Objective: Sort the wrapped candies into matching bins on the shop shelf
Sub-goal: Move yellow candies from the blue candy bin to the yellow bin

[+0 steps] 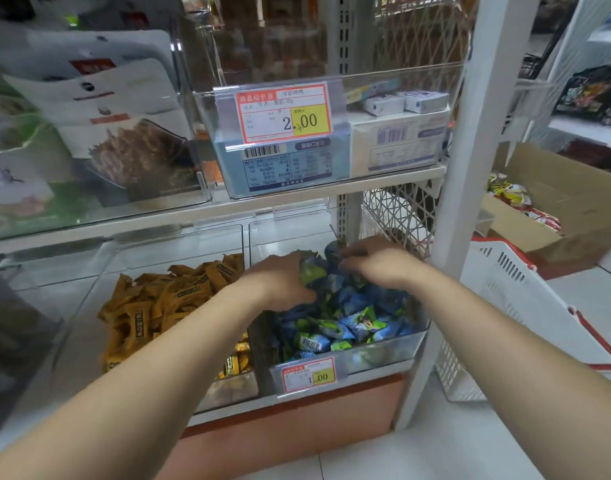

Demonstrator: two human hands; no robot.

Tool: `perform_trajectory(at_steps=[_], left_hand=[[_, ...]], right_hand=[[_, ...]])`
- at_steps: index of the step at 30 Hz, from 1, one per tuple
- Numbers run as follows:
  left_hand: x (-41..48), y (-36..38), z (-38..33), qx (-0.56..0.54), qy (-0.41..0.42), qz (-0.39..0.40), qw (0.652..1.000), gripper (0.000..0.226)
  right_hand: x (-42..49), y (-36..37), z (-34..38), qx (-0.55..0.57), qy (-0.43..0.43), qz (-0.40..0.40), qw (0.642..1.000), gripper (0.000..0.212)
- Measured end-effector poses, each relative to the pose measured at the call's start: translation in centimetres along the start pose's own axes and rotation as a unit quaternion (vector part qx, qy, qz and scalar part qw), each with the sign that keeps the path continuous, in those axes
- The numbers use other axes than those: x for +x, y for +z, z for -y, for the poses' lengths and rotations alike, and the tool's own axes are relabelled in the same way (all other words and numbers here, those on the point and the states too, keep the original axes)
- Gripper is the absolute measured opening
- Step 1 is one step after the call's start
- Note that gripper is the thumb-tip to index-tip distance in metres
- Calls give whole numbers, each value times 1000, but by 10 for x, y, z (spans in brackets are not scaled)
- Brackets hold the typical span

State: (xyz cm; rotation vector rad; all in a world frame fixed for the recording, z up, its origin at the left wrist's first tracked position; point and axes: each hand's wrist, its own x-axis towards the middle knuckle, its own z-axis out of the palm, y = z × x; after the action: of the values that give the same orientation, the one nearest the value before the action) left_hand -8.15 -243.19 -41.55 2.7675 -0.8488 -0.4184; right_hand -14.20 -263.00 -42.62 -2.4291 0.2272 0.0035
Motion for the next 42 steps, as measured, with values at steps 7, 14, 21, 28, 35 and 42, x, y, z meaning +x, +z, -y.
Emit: perform_trajectory(at_steps=[7,14,21,28,35,42], left_hand=[[-11,-10,-5,104,20,93,990,77],[30,-6,-26,-61,128,-58,988,29],[62,16,-4,77,105,40,991,33],[73,15,-4,49,95,0,994,39],[76,21,-10,48,79,-30,995,13],[38,-12,7,-79,67,-159,982,7]], right_hand=[[-45,16,-3,-139,-77,-30,987,48],[-62,41,-27,-248,-66,58,965,78],[-59,50,-37,-238,-29,97,966,91],[-54,56,-36,-240,-28,81,967,90],[-52,58,-35,-229,-13,85,970,92],[-35,45,-27,-207,-25,33,978,63]])
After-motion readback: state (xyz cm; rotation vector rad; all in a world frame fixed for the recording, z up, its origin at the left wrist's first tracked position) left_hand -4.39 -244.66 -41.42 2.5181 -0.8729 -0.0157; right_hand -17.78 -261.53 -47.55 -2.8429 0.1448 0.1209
